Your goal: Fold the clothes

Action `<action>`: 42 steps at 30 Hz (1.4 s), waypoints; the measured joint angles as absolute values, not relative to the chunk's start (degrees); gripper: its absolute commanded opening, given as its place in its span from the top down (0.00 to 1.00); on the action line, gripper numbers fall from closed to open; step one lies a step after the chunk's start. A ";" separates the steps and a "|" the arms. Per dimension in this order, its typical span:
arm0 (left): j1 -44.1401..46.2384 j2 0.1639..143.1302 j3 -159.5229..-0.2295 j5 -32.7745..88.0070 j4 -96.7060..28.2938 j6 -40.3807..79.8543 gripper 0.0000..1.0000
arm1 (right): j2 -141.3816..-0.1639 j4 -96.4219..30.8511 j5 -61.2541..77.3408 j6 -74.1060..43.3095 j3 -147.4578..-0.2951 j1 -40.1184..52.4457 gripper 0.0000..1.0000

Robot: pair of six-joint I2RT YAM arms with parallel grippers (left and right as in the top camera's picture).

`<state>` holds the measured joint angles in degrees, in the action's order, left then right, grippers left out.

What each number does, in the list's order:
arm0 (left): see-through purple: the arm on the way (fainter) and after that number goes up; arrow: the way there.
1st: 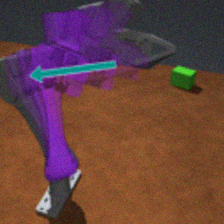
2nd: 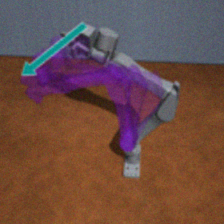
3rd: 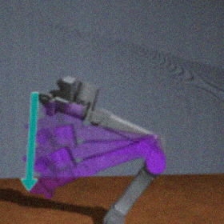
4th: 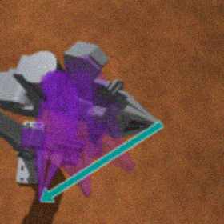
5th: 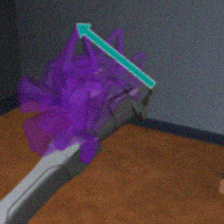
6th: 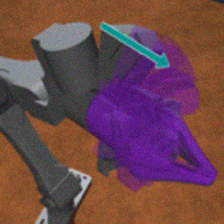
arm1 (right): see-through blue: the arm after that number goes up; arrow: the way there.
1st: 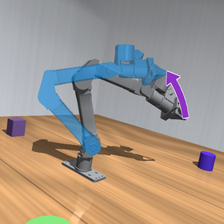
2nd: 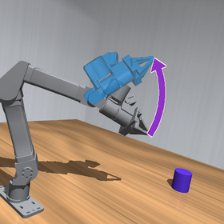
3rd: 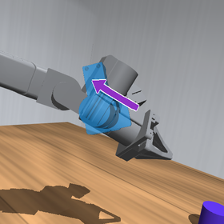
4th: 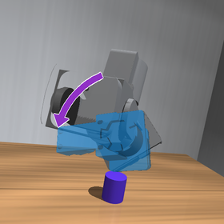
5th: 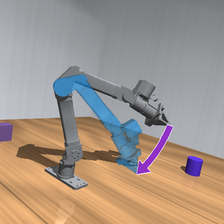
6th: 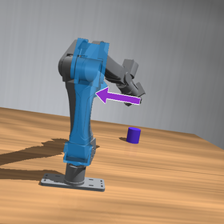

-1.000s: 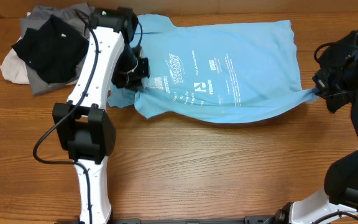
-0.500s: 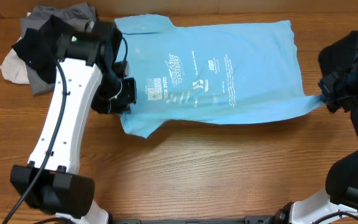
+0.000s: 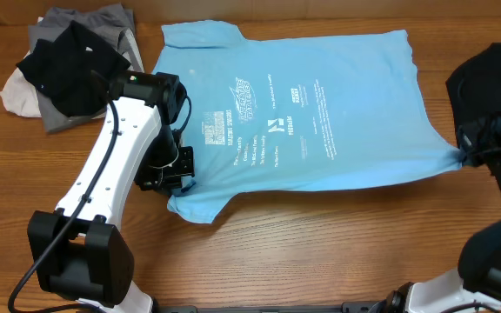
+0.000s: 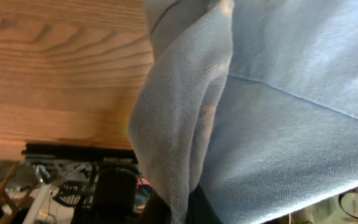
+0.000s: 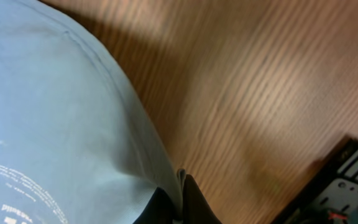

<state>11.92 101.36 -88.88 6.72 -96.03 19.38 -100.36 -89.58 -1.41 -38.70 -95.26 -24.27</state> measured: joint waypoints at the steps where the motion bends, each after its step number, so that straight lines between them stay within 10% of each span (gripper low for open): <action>1: 11.92 101.36 -88.84 6.39 -96.31 19.59 0.96 | -99.42 -89.30 -1.50 -39.00 -94.08 -24.29 0.96; 26: 12.10 93.76 -68.99 3.57 -92.31 23.18 0.96 | -84.55 -73.10 -1.87 -40.27 -63.40 -24.29 0.93; 30: 13.89 93.76 -67.94 4.01 -92.23 24.14 0.77 | -84.55 -73.08 -1.91 -40.29 -63.40 -24.29 0.90; 33: 15.70 93.73 -67.94 4.25 -92.79 24.67 0.30 | -84.55 -73.08 -1.93 -40.82 -63.40 -24.29 0.55; 37: 16.53 93.73 -67.85 4.29 -92.79 25.30 0.17 | -84.55 -73.47 -1.93 -39.92 -63.40 -24.34 0.12; 42: 16.53 93.54 -67.85 4.25 -92.16 25.47 0.08 | -84.55 -73.47 -1.74 -38.81 -63.40 -24.34 0.00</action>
<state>16.53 93.54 -67.85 4.25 -92.16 25.47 -84.55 -73.47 -1.74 -38.81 -63.40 -24.34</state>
